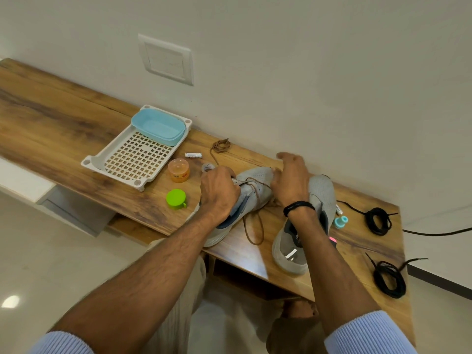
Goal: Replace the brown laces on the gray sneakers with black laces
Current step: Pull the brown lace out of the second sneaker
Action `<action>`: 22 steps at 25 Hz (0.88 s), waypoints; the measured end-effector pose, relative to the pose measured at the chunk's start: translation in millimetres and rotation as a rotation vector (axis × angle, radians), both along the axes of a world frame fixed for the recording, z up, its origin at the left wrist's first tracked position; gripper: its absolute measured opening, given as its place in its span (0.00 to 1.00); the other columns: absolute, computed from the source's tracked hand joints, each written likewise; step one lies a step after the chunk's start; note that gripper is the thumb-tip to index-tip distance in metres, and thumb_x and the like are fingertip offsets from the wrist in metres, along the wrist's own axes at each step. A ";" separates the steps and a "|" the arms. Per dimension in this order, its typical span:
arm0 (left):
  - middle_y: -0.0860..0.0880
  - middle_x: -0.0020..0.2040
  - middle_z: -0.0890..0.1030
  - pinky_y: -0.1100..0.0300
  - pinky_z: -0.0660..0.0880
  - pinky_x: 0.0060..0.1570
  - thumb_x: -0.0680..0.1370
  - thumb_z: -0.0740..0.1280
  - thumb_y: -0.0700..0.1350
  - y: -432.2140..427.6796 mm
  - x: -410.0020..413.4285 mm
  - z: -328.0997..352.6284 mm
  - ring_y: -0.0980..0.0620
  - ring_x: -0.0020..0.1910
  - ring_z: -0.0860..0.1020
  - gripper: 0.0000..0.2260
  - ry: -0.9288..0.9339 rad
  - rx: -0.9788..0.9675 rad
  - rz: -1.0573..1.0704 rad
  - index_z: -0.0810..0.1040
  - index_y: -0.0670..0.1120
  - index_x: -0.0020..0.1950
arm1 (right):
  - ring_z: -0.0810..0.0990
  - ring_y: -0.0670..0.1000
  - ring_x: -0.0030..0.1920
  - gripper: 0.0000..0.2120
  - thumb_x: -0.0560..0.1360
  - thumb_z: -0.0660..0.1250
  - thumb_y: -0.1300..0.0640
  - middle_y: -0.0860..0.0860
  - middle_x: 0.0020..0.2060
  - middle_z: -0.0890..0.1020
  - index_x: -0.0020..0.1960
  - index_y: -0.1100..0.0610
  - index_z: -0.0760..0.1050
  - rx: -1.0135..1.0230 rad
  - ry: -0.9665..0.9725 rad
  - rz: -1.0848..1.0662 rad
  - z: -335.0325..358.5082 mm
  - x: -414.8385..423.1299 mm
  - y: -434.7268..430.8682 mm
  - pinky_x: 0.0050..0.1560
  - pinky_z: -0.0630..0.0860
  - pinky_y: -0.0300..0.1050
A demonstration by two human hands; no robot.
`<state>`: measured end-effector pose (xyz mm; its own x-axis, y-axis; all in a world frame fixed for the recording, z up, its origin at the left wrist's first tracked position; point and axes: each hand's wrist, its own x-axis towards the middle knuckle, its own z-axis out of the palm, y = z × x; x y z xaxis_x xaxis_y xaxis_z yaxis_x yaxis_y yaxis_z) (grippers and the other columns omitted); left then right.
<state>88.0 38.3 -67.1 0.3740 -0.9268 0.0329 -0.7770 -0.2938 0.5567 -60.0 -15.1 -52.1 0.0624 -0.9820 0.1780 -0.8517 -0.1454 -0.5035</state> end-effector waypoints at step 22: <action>0.46 0.42 0.85 0.54 0.79 0.43 0.71 0.68 0.38 -2.9 4.1 -13.0 0.45 0.50 0.79 0.12 -0.039 -0.027 -0.092 0.86 0.48 0.51 | 0.62 0.56 0.71 0.13 0.77 0.68 0.50 0.53 0.69 0.69 0.61 0.45 0.78 0.137 0.126 0.200 -8.5 6.3 -3.3 0.70 0.64 0.55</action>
